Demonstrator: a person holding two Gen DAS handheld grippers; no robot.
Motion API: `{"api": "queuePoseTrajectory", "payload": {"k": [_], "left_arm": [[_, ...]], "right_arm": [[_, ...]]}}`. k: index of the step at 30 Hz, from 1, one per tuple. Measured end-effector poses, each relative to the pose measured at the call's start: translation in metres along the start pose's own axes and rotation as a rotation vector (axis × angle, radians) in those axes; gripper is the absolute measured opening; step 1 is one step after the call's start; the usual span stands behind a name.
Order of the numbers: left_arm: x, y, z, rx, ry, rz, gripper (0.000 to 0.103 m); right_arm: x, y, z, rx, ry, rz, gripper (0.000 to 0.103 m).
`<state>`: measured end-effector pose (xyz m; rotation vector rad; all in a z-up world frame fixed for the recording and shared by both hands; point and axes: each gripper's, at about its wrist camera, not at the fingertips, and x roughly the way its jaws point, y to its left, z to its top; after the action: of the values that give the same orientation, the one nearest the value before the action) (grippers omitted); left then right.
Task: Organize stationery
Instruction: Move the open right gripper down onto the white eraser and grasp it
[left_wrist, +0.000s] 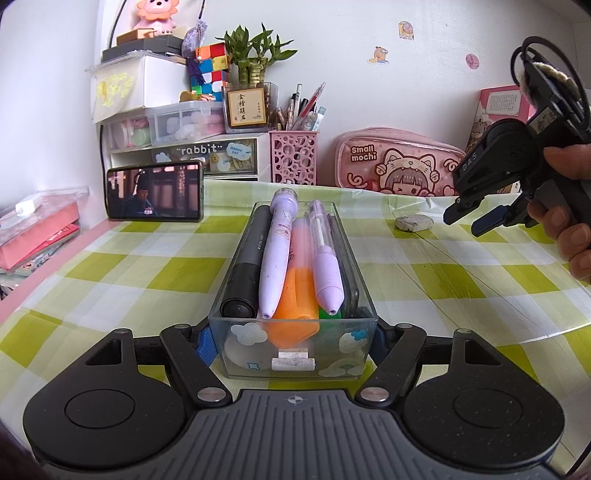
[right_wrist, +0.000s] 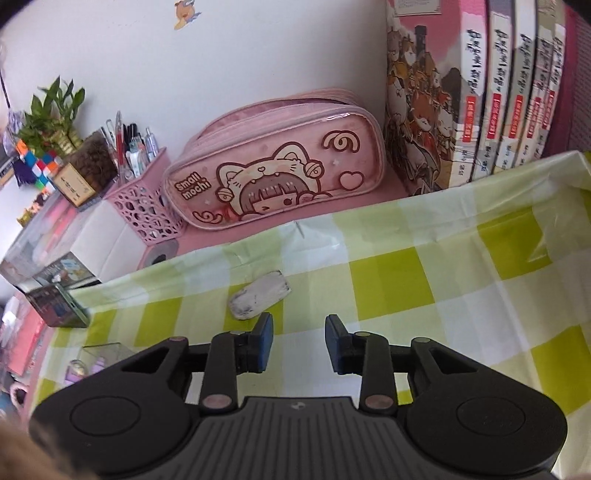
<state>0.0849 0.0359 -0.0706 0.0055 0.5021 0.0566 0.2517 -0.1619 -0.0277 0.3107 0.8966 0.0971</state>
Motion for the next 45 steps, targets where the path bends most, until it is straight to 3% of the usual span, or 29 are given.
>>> {"api": "queuePoseTrajectory", "payload": {"k": [9, 11, 17, 18, 20, 21, 24, 38, 41, 43, 45], "left_arm": [[0.000, 0.000, 0.000, 0.001, -0.001, 0.000, 0.073], [0.000, 0.000, 0.001, 0.001, 0.000, -0.001, 0.073], [0.000, 0.001, 0.002, 0.000, -0.001, -0.005, 0.073], [0.000, 0.001, 0.001, 0.000, -0.001, -0.004, 0.073], [0.000, 0.000, 0.001, 0.000, -0.001, -0.004, 0.073], [0.000, 0.000, 0.001, 0.000, -0.001, -0.003, 0.073], [0.000, 0.000, 0.001, 0.000, -0.001, -0.003, 0.073], [0.000, 0.000, 0.001, 0.000, -0.001, -0.003, 0.073], [0.000, 0.001, 0.001, 0.001, -0.001, -0.003, 0.073], [0.000, 0.000, 0.001, 0.001, -0.001, -0.003, 0.073], [0.000, 0.000, 0.001, 0.001, -0.001, -0.003, 0.073]], "right_arm": [[0.028, 0.069, -0.004, -0.266, 0.000, -0.029, 0.066], [0.040, 0.078, -0.003, -0.264, 0.016, -0.087, 0.068], [0.053, 0.082, 0.003, -0.221, 0.008, -0.099, 0.071], [0.053, 0.080, 0.003, -0.213, 0.002, -0.102, 0.070], [0.051, 0.073, 0.004, -0.184, -0.020, -0.111, 0.055], [0.050, 0.067, 0.006, -0.164, -0.025, -0.114, 0.040], [0.043, 0.046, 0.009, -0.080, -0.012, -0.060, 0.030], [0.016, -0.018, 0.008, 0.025, -0.047, -0.101, 0.029], [0.013, -0.013, 0.008, -0.037, -0.069, -0.100, 0.031], [0.014, -0.002, 0.008, -0.099, -0.084, -0.092, 0.050], [0.016, 0.010, 0.007, -0.163, -0.119, -0.102, 0.062]]}}
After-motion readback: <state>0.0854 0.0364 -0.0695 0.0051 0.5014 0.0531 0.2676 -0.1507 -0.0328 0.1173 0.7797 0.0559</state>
